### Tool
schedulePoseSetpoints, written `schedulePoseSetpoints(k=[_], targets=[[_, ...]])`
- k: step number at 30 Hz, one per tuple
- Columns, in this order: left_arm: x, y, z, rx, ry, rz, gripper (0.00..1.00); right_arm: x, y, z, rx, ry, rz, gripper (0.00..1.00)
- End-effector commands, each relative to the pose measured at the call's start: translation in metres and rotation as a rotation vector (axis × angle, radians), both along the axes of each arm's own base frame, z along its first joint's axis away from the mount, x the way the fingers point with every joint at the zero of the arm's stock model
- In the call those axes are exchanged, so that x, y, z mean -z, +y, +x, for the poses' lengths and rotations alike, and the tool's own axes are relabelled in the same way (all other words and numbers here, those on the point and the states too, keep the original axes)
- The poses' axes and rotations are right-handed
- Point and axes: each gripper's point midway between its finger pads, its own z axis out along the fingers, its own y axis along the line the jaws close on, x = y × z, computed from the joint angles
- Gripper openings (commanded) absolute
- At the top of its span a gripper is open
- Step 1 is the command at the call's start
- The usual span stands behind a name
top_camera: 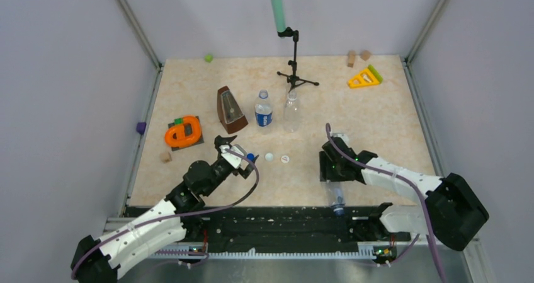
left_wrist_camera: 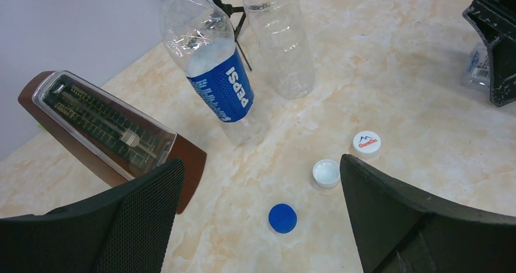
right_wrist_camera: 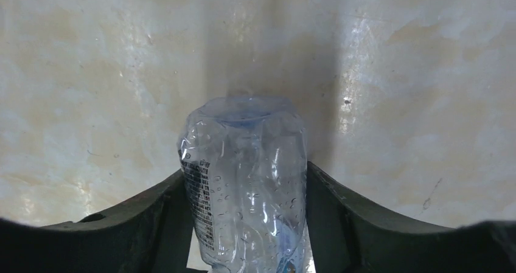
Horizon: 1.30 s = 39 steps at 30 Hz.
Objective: Unscrew the bottle caps
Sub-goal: Pick up the plastic bottle at the center of the board.
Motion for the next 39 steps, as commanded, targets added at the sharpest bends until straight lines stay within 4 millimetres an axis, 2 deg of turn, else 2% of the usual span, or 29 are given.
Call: schedulePoseSetpoints(k=[1, 4, 8, 11, 14, 16, 22, 28, 30, 34, 36, 39], targets=[[-0.016, -0.001, 0.000, 0.000, -0.032, -0.045, 0.99, 0.002, 0.006, 0.000, -0.007, 0.008, 0.007, 0.55], [-0.015, 0.000, 0.000, 0.000, -0.031, -0.044, 0.99, -0.011, 0.016, 0.008, 0.000, -0.041, 0.072, 0.44], [-0.020, -0.003, -0.002, 0.013, -0.034, -0.085, 0.99, -0.045, 0.039, 0.024, 0.028, -0.170, 0.259, 0.31], [-0.034, -0.016, -0.010, 0.084, -0.033, -0.190, 0.99, -0.079, 0.064, 0.036, 0.070, -0.265, 0.486, 0.33], [-0.052, -0.038, -0.027, 0.226, 0.010, -0.321, 0.99, -0.116, 0.082, 0.049, 0.140, -0.345, 0.704, 0.33], [-0.059, -0.051, -0.035, 0.298, 0.057, -0.363, 0.99, -0.133, 0.089, 0.053, 0.184, -0.364, 0.824, 0.33], [-0.060, -0.084, -0.067, 0.565, 0.122, -0.303, 0.99, -0.171, 0.101, 0.059, 0.239, -0.399, 1.079, 0.35], [-0.054, -0.094, -0.085, 0.667, 0.206, -0.389, 0.99, -0.191, 0.109, 0.059, 0.232, -0.404, 1.216, 0.35], [-0.056, -0.098, -0.088, 0.674, 0.231, -0.439, 0.94, -0.195, 0.108, 0.060, 0.251, -0.412, 1.275, 0.35], [-0.053, -0.112, -0.088, 0.643, 0.259, -0.456, 0.89, -0.195, 0.107, 0.066, 0.289, -0.418, 1.311, 0.36], [-0.053, -0.118, -0.087, 0.625, 0.276, -0.458, 0.82, -0.196, 0.106, 0.069, 0.316, -0.419, 1.330, 0.36], [-0.044, -0.119, -0.076, 0.520, 0.279, -0.440, 0.77, -0.198, 0.095, 0.073, 0.394, -0.435, 1.386, 0.36]])
